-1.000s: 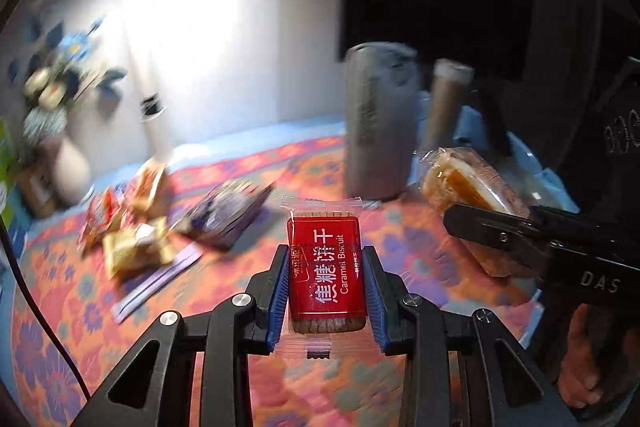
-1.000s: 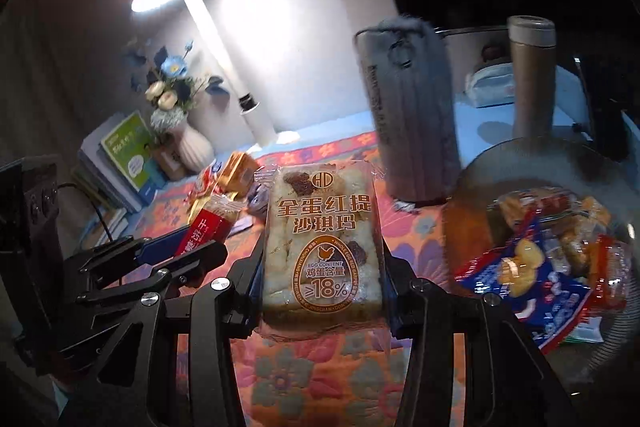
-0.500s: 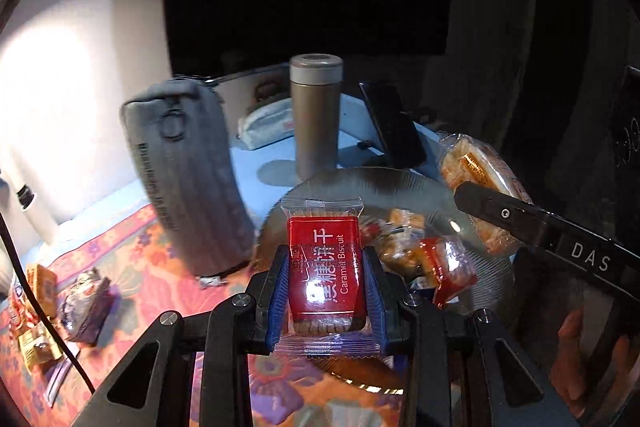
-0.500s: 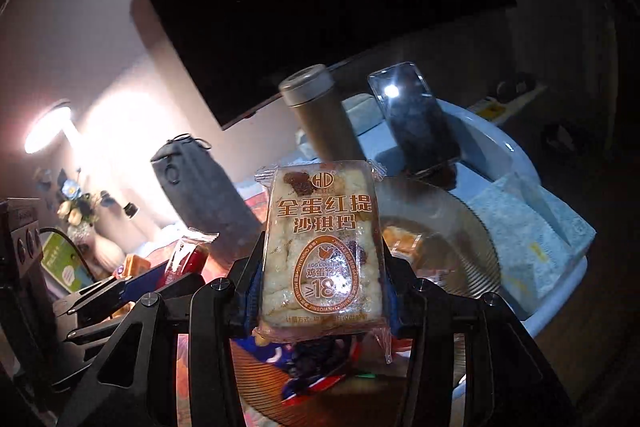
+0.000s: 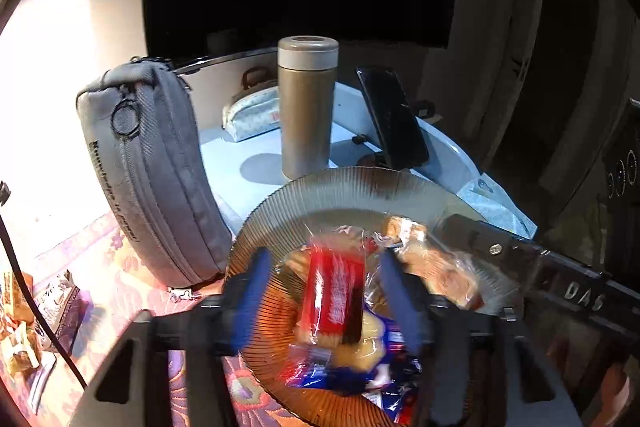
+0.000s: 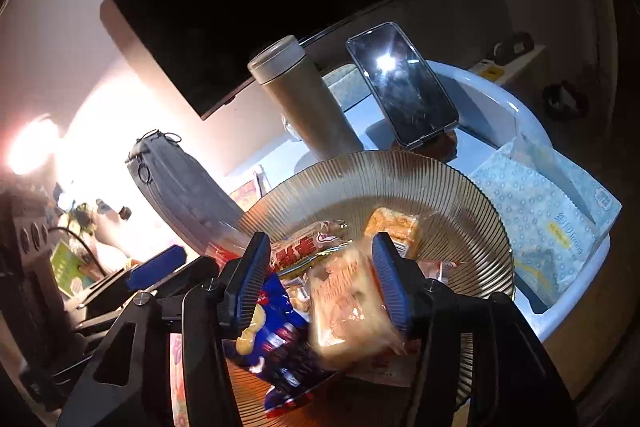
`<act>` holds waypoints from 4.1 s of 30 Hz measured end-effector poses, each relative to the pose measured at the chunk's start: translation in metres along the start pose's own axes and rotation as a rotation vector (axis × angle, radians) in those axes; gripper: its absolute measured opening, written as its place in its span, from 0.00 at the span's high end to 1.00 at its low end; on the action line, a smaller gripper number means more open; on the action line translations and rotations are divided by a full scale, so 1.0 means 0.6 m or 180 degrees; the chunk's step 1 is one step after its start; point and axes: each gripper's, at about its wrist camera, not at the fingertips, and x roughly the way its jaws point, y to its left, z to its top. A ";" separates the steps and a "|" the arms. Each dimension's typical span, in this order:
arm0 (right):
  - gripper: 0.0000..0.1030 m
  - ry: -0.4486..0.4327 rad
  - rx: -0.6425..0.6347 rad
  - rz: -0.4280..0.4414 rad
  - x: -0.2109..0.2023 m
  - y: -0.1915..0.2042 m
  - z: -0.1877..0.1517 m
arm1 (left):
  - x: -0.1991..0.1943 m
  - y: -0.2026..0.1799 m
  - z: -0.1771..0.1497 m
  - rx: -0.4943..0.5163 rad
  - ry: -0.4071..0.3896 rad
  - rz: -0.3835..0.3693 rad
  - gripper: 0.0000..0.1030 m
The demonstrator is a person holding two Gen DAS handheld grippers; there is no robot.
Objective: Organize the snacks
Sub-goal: 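Carry both packets over the glass bowl and open both tools to release, then move both open tools back over the remaining snacks, then grasp the yellow pastry packet with the left tool while the right tool grasps the purple-patterned bag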
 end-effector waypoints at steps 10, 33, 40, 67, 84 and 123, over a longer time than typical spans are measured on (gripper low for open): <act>0.49 0.0032 -0.0103 -0.0011 0.002 0.030 -0.003 | -0.035 0.041 -0.023 -0.0075 -0.0083 0.0044 0.43; 0.45 0.0709 -0.1388 0.0597 0.090 0.368 -0.184 | -0.232 0.367 -0.224 -0.1186 -0.0212 0.0734 0.43; 0.45 0.0912 -0.1792 0.0663 0.171 0.450 -0.275 | -0.253 0.477 -0.309 -0.1495 -0.0134 0.1166 0.43; 0.35 0.1210 -0.1713 0.0643 0.263 0.448 -0.319 | -0.216 0.548 -0.391 -0.1749 -0.0081 0.1327 0.43; 0.30 0.1265 -0.1783 0.0582 0.269 0.452 -0.324 | -0.216 0.564 -0.376 -0.1758 0.0090 0.0936 0.43; 0.33 0.1166 -0.1276 0.0614 0.449 0.535 -0.225 | -0.101 0.625 -0.262 -0.0244 0.0448 0.0234 0.19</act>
